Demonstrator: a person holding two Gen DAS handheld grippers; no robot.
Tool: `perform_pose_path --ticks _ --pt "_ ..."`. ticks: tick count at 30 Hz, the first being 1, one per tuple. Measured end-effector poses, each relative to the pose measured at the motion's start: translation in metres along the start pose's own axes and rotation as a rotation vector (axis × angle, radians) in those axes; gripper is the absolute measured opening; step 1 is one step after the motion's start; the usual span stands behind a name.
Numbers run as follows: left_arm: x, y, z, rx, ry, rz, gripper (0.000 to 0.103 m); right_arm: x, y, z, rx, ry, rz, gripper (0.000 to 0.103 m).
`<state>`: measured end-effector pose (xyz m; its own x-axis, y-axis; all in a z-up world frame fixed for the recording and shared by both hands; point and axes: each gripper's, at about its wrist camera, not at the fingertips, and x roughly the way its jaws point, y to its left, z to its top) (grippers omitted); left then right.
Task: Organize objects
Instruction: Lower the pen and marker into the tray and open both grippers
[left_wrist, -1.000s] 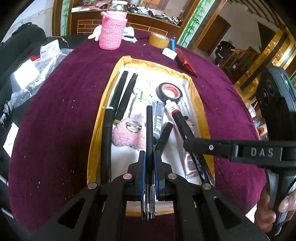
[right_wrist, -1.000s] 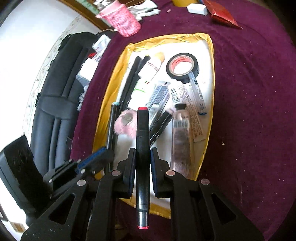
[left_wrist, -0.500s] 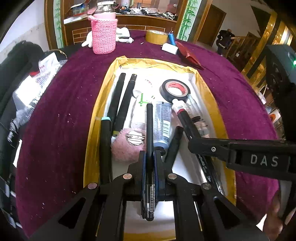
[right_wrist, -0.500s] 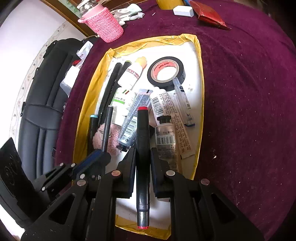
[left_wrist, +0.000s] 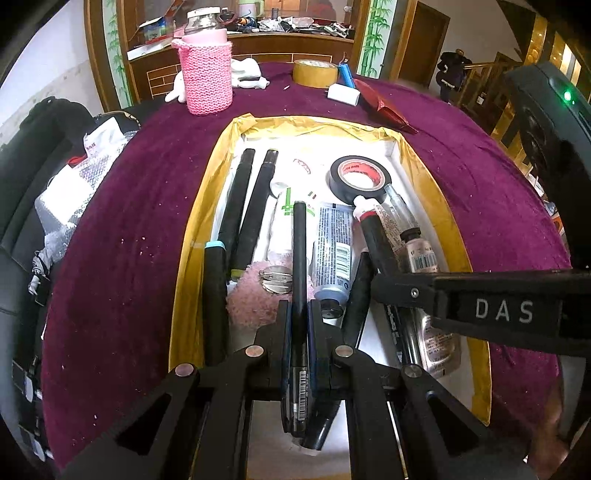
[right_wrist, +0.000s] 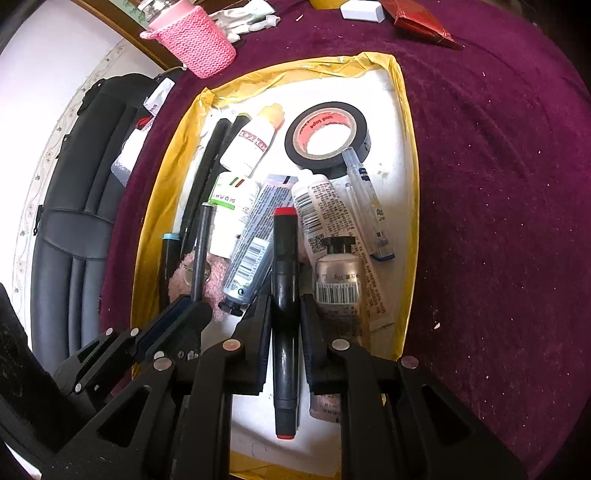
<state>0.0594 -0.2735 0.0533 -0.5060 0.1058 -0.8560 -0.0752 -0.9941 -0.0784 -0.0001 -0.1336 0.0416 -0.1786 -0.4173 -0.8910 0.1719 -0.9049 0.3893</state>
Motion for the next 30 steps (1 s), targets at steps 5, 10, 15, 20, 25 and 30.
perform_pose_path --ticks 5,10,15,20,25,30 --pt "0.003 -0.001 0.000 -0.001 0.004 -0.002 0.005 -0.002 0.001 0.000 -0.014 -0.004 -0.009 0.013" --pt "0.002 -0.002 0.000 0.001 0.005 0.001 0.005 -0.001 0.000 -0.002 -0.015 0.002 -0.003 0.013" --pt "0.003 -0.002 0.000 0.002 0.007 0.002 0.005 -0.001 -0.001 -0.004 -0.013 0.010 0.005 0.013" --pt "0.005 -0.006 -0.002 -0.001 0.017 -0.004 0.005 0.000 -0.001 -0.004 -0.006 0.011 0.002 0.013" --pt "0.006 -0.012 -0.004 -0.004 0.026 -0.021 0.005 -0.004 -0.006 -0.004 0.003 -0.001 -0.021 0.013" --pt "0.009 -0.011 -0.004 -0.026 0.039 -0.015 0.005 -0.007 -0.003 -0.005 -0.008 -0.010 -0.033 0.013"
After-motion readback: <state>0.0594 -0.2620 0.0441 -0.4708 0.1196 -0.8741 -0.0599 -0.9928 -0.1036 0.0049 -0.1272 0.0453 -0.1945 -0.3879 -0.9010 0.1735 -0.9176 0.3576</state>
